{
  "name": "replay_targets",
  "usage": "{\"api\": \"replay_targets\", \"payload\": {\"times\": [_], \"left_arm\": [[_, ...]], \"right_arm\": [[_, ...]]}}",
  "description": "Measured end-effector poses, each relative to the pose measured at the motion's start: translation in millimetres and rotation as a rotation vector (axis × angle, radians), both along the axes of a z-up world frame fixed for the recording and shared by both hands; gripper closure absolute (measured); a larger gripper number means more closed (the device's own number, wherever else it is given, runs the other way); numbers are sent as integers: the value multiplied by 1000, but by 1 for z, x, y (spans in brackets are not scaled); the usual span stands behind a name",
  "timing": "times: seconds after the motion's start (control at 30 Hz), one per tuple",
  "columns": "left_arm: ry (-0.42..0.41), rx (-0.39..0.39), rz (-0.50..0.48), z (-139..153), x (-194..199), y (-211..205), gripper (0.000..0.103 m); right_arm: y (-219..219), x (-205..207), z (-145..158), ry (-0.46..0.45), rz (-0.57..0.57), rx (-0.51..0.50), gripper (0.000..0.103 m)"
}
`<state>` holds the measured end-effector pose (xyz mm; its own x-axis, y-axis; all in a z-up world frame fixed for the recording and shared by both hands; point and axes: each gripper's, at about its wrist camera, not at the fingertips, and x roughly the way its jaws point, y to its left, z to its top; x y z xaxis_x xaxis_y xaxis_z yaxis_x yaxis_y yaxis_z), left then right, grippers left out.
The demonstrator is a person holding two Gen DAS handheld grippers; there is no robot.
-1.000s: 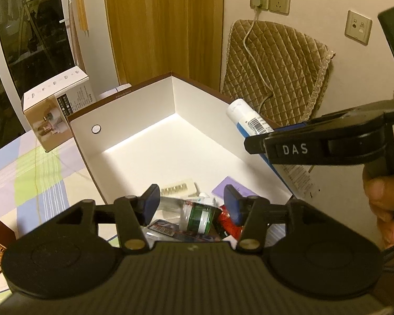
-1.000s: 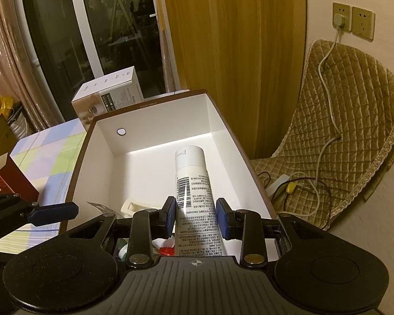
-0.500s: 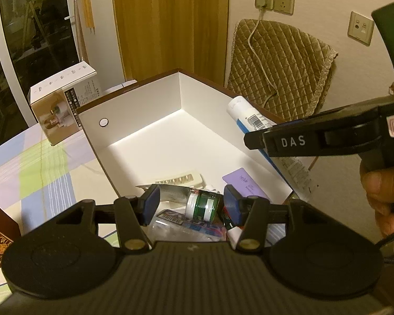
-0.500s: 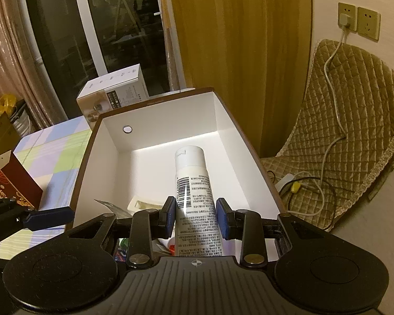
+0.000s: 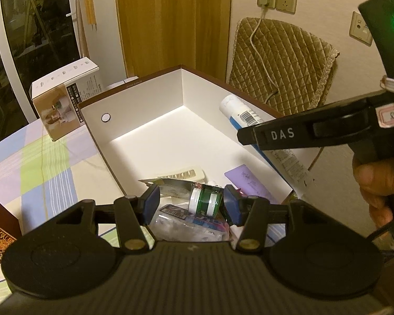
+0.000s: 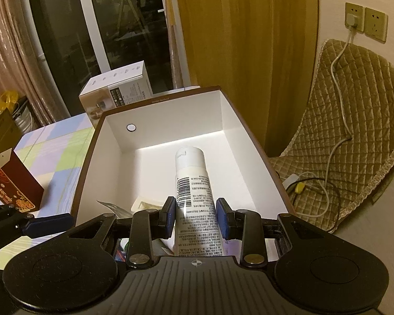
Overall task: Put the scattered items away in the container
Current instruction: 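Open the left gripper to drop the green item while the right gripper releases the tube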
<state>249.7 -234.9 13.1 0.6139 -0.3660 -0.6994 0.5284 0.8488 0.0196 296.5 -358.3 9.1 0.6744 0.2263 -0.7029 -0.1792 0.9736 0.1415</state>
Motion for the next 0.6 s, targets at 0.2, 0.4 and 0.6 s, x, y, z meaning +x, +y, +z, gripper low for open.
{"api": "replay_targets", "payload": {"times": [0.2,0.4,0.6], "left_arm": [[-3,-4,23,-1,3,6,55],[1,-11,34,-3,6,10,55],[6,-13,38,-5,7,12,55]], "right_arm": [[3,3,-5,10,9,3,67],[5,4,-10,19,14,9,67],[8,5,-7,2,23,13,68]]}}
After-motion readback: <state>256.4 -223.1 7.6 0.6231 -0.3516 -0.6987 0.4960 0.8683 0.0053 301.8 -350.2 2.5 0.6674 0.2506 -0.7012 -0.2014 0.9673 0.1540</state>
